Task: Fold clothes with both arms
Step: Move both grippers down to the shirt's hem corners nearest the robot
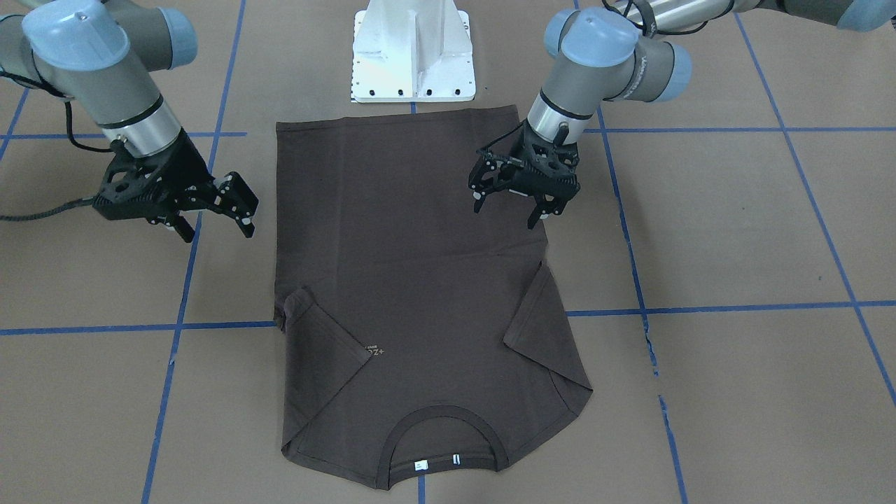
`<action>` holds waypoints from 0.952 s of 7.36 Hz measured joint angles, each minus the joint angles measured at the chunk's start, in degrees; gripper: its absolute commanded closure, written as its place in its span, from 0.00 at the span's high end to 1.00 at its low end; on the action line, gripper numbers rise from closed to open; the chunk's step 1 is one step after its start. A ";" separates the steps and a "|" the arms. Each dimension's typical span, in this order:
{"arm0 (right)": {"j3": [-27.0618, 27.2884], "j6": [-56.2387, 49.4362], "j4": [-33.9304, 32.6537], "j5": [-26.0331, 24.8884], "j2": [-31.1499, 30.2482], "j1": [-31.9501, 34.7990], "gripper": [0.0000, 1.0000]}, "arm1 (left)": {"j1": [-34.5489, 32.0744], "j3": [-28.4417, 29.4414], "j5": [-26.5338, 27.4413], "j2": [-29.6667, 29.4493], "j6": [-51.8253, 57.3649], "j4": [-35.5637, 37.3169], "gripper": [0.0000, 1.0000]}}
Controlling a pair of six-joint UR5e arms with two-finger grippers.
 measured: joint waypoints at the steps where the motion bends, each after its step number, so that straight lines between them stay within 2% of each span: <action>1: 4.31 4.26 0.02 -2.32 -3.71 -3.65 0.98 | 4.19 -3.86 3.55 3.06 -4.08 0.03 1.00; 2: 8.30 8.55 0.17 -4.89 -7.46 -7.56 0.96 | 7.86 -6.87 5.85 5.62 -8.35 0.05 0.89; 3: 12.00 13.11 0.56 -9.11 -11.34 -12.78 0.93 | 11.06 -10.01 6.94 8.96 -12.12 0.06 0.71; 4: 14.73 17.09 1.05 -13.71 -14.70 -18.17 0.94 | 14.26 -13.05 7.58 12.70 -16.04 0.05 0.60; 6: 16.74 21.48 2.62 -19.32 -18.77 -24.83 0.96 | 21.86 -15.79 11.00 17.06 -24.61 0.76 0.55; 7: 16.93 22.01 3.67 -20.33 -19.64 -26.10 0.96 | 24.66 -15.96 12.10 17.84 -27.35 2.20 0.54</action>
